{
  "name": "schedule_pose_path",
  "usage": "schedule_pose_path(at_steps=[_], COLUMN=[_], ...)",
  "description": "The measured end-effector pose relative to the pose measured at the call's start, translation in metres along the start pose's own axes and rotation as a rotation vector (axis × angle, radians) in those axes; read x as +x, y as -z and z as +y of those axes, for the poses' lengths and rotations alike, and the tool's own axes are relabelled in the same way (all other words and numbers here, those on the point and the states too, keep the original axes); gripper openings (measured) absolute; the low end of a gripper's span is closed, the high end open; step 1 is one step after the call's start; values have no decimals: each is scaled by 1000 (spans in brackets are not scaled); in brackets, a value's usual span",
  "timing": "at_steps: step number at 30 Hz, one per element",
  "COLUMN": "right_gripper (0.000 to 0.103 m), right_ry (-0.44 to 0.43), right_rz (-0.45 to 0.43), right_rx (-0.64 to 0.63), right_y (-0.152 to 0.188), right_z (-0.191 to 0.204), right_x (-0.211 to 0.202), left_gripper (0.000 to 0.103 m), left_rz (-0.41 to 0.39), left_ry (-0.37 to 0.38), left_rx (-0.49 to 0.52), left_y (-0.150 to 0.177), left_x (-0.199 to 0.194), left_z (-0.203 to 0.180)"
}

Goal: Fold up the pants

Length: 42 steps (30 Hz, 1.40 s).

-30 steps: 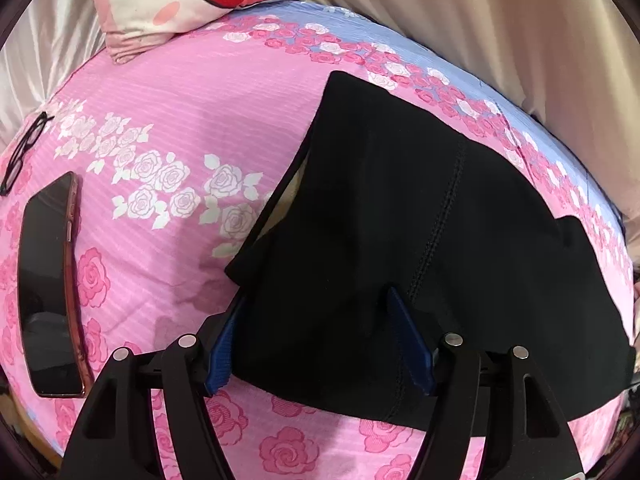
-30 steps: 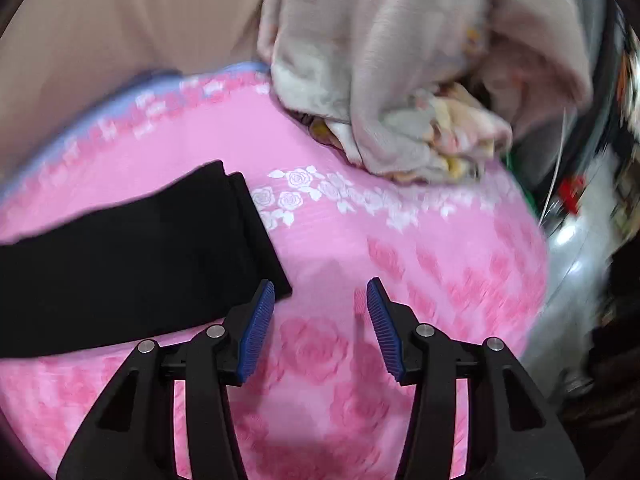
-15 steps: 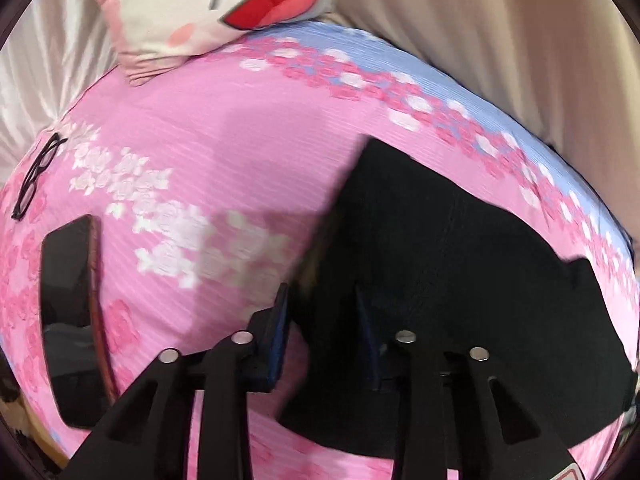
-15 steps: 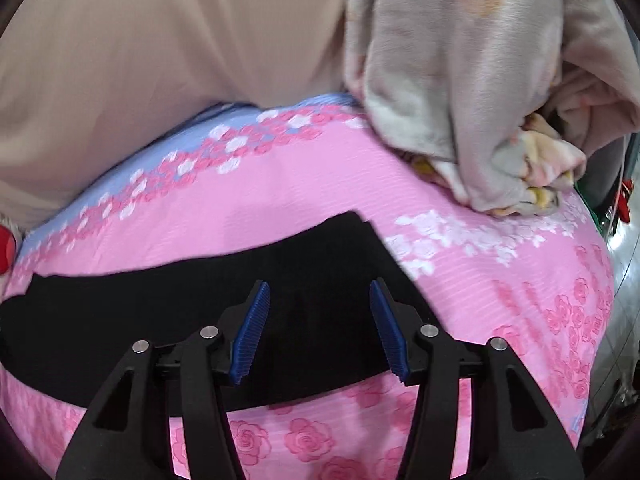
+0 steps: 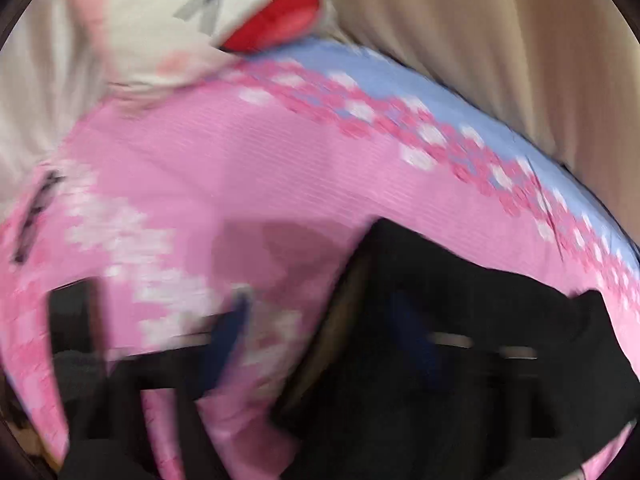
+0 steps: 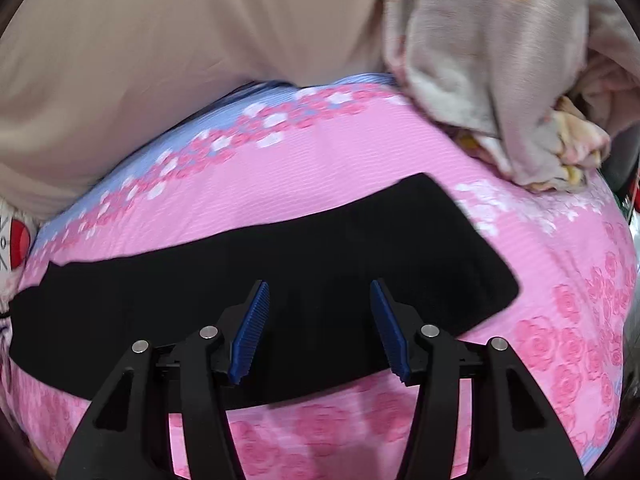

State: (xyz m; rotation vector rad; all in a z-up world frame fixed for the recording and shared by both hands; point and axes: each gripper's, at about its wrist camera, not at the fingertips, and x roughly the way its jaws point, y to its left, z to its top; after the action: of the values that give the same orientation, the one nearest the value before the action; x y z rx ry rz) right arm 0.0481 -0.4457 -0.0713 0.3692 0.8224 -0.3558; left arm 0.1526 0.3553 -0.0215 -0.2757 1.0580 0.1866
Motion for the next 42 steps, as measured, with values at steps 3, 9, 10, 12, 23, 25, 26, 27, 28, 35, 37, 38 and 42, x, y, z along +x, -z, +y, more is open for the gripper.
schedule_pose_path(at_steps=[3, 9, 10, 12, 23, 25, 26, 27, 28, 35, 37, 38, 42], right_gripper=[51, 53, 59, 67, 66, 43, 36, 25, 14, 22, 26, 26, 35], right_ry=[-34, -305, -354, -470, -512, -539, -538, -524, -512, -485, -497, -496, -522], right_rz=[11, 67, 80, 114, 239, 268, 272, 263, 246, 243, 223, 193, 32], right_rx=[-7, -242, -286, -392, -826, -821, -829, -847, -852, -748, -707, -704, -806], right_y=[-2, -19, -20, -20, 4, 6, 7, 8, 5, -14, -20, -22, -15], right_z=[21, 171, 200, 269, 477, 485, 488, 494, 497, 499, 491, 488, 499], right_x=[4, 25, 30, 45, 137, 145, 147, 147, 146, 173, 162, 151, 89], left_gripper=[0, 0, 2, 20, 80, 79, 77, 54, 8, 0, 7, 7, 36], left_rz=[-10, -24, -28, -61, -24, -14, -25, -36, -30, -29, -21, -36, -129], left_ry=[-44, -163, -102, -25, -18, 13, 2, -11, -17, -229, -127, -87, -151], left_rx=[27, -35, -53, -53, -69, -18, 15, 59, 84, 121, 39, 22, 45], left_y=[-24, -55, -52, -39, 8, 1, -3, -10, -14, -61, -63, -60, -36], left_x=[13, 34, 27, 6, -13, 1, 6, 13, 18, 65, 44, 30, -24], left_z=[-12, 3, 5, 3, 27, 14, 8, -1, -8, -18, 1, 9, 20])
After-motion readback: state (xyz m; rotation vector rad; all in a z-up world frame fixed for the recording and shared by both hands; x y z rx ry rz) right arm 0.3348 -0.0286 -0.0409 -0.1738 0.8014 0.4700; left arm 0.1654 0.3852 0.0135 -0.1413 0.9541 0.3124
